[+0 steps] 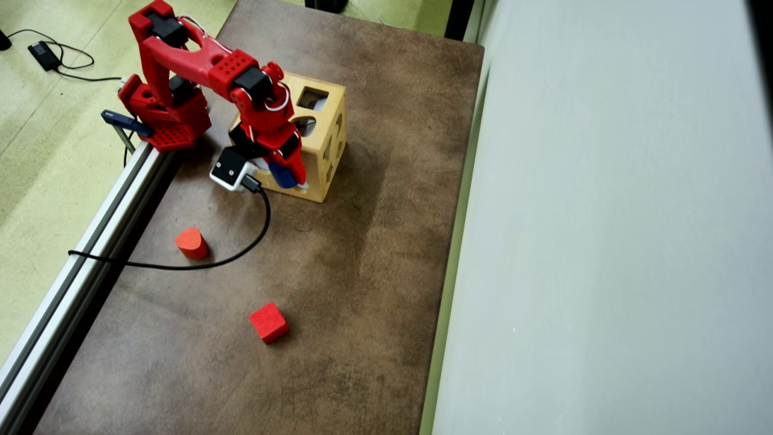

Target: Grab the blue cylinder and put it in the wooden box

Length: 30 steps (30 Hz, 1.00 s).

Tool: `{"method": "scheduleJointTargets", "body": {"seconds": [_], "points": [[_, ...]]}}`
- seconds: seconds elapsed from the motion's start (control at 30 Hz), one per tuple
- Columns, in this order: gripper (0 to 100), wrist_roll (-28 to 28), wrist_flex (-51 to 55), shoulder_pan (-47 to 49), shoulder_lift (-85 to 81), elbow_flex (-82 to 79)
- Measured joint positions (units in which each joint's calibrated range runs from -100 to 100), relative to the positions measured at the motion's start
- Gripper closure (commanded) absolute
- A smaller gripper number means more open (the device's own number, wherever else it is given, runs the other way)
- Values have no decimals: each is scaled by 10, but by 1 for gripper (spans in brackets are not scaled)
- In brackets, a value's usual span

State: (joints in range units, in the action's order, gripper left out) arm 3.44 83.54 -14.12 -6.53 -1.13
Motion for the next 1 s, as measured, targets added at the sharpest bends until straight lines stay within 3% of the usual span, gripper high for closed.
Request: {"method": "scheduleJointTargets", "body": {"seconds": [0.17, 0.47, 1.0], "points": [[97, 0, 42, 9, -37, 0], [97, 0, 115, 121, -38, 0], [97, 1, 136, 227, -81, -48]]}}
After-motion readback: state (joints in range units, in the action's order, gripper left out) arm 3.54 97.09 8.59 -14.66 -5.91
